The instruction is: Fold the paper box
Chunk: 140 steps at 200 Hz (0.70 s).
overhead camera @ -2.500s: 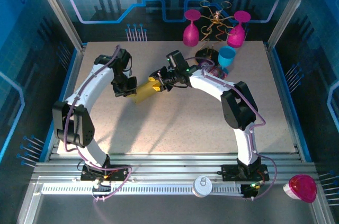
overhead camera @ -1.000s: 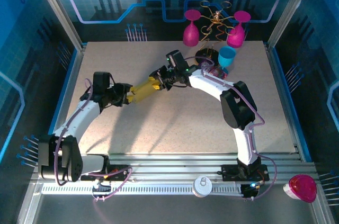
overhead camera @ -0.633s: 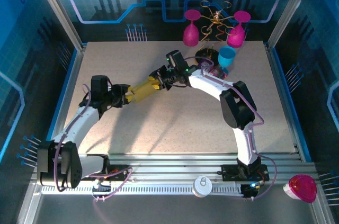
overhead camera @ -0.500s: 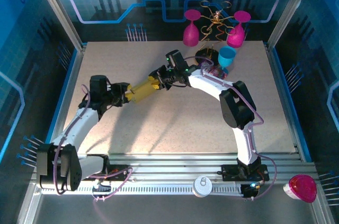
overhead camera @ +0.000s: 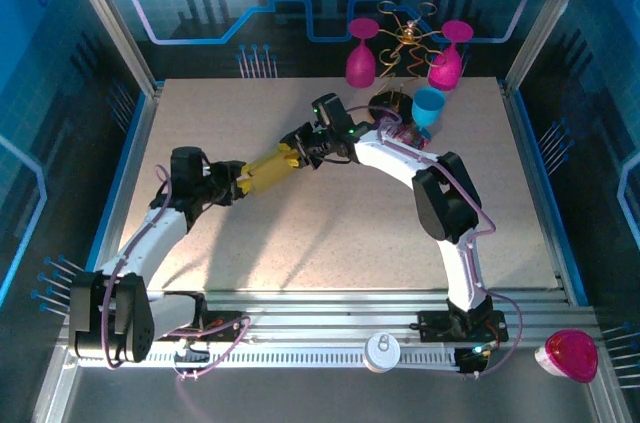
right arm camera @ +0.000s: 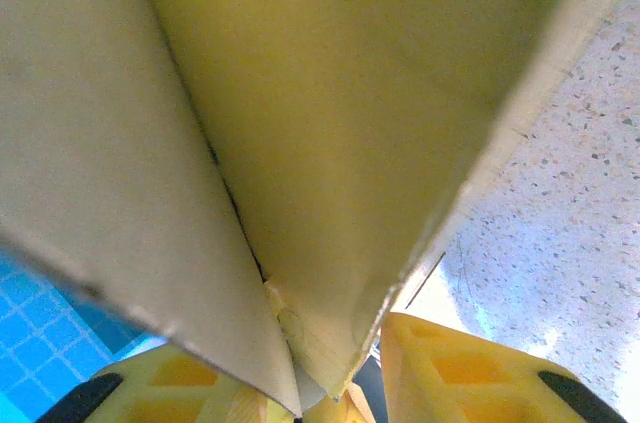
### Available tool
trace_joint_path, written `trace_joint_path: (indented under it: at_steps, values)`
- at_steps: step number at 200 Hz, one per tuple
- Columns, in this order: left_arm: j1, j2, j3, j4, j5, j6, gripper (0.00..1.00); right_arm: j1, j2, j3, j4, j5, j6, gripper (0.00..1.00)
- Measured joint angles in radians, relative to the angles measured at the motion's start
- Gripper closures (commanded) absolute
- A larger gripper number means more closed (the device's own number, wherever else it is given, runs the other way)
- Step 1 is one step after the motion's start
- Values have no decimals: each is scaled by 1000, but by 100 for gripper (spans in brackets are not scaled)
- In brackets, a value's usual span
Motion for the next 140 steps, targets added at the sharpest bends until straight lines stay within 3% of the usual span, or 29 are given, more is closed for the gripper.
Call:
trace_joint_path:
  at_steps: [109, 140]
  values:
    - [3, 37, -5, 61, 8, 2, 93, -2, 4, 0, 15, 11, 10, 71]
    - [5, 42, -6, 72, 11, 7, 100, -4, 6, 0, 22, 12, 11, 67]
